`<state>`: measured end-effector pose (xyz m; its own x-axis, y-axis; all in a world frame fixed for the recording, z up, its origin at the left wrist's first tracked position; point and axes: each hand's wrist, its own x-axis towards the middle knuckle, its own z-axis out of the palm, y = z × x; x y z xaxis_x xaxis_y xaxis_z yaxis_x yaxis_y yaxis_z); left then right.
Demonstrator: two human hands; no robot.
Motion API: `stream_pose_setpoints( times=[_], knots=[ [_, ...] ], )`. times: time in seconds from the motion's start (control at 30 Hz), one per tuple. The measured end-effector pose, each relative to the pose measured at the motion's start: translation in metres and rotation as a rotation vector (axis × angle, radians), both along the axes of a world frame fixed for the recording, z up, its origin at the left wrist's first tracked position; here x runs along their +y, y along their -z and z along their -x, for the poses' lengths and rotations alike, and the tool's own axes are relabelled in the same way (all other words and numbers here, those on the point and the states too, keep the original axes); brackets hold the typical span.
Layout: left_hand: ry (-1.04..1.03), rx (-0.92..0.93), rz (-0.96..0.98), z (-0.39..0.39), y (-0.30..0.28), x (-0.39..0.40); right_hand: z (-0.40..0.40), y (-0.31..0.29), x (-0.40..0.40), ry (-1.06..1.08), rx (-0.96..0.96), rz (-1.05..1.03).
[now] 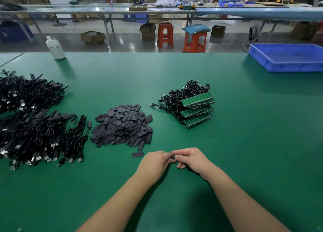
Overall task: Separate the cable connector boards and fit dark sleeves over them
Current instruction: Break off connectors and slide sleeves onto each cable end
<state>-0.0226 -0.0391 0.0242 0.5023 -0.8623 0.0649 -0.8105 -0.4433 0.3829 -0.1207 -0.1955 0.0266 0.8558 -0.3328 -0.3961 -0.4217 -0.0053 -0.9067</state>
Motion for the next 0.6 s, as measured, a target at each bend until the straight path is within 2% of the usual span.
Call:
stream_pose_setpoints(
  times=[0.27,0.4,0.6],
  knots=[
    [0.0,-0.047,0.071,0.003,0.009,0.004,-0.002,-0.002,0.001,-0.007,0.02,0.008],
    [0.023,-0.19,-0.044,0.003,0.014,0.002,-0.003,0.0,0.001,-0.01,0.017,0.025],
    [-0.001,-0.202,-0.081,0.0,0.014,-0.002,-0.003,0.004,-0.001,-0.021,0.004,0.046]
  ],
)
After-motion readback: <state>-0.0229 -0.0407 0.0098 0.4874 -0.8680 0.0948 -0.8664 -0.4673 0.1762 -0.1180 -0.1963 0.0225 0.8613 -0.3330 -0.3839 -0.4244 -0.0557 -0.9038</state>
